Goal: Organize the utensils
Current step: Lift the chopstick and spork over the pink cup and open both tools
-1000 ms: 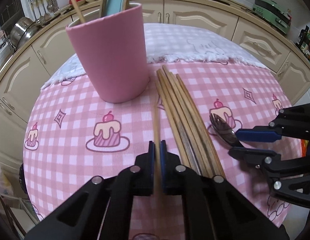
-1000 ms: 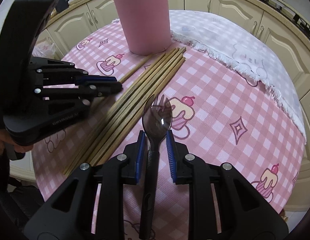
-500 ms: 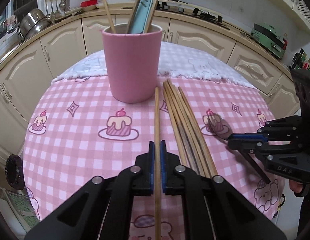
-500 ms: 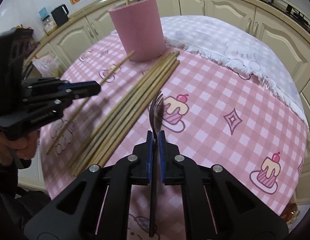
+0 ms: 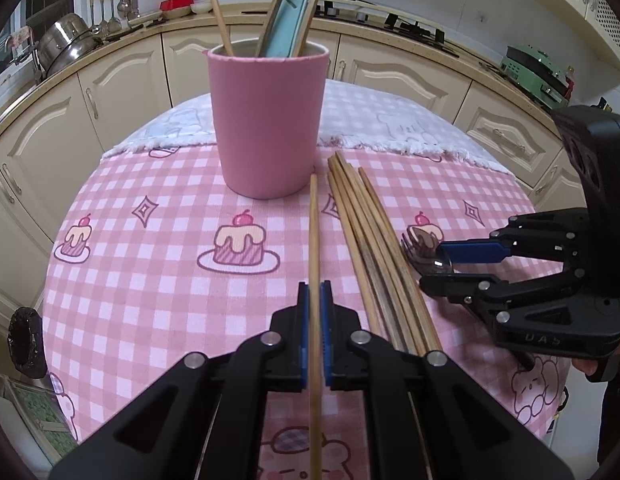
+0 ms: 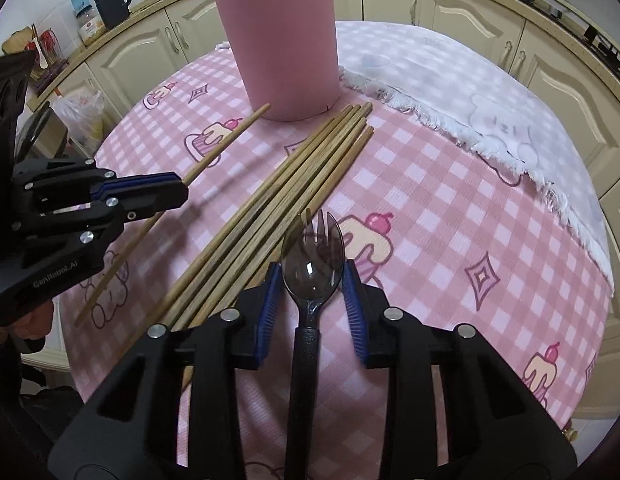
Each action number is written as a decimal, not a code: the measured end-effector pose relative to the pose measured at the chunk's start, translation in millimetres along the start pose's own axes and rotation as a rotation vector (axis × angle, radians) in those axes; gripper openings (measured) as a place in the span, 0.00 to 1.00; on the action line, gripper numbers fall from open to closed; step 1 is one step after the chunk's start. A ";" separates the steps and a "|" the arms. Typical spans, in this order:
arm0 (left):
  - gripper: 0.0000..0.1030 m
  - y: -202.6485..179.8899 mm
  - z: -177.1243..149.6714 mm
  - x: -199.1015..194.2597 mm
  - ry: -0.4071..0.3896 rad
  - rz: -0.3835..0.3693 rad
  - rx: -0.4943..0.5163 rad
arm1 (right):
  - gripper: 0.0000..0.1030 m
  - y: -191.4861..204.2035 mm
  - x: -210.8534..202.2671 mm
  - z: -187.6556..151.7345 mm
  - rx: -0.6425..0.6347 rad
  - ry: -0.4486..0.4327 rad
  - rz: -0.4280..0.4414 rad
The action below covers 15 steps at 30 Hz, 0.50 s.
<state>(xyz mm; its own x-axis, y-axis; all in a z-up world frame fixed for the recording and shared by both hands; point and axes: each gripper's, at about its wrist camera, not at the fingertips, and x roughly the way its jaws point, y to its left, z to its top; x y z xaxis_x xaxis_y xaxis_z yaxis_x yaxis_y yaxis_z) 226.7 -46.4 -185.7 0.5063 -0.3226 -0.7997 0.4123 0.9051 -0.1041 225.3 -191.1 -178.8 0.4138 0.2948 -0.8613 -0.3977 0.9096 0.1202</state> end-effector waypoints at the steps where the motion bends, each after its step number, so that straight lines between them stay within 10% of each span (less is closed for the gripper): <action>1: 0.05 0.7 -0.2 -0.1 0.000 0.000 -0.002 | 0.30 0.8 -0.3 -0.4 -0.006 -0.001 -0.003; 15: 0.05 6.8 8.9 -32.8 -0.146 -0.034 -0.040 | 0.30 -6.0 -57.2 -15.1 0.053 -0.296 0.058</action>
<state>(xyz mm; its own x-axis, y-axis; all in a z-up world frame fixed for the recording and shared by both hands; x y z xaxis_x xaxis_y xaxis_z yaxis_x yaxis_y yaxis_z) 219.7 -32.2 -154.9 0.5989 -0.3874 -0.7009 0.4017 0.9024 -0.1556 191.7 -217.9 -137.8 0.6152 0.4125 -0.6719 -0.3881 0.9002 0.1973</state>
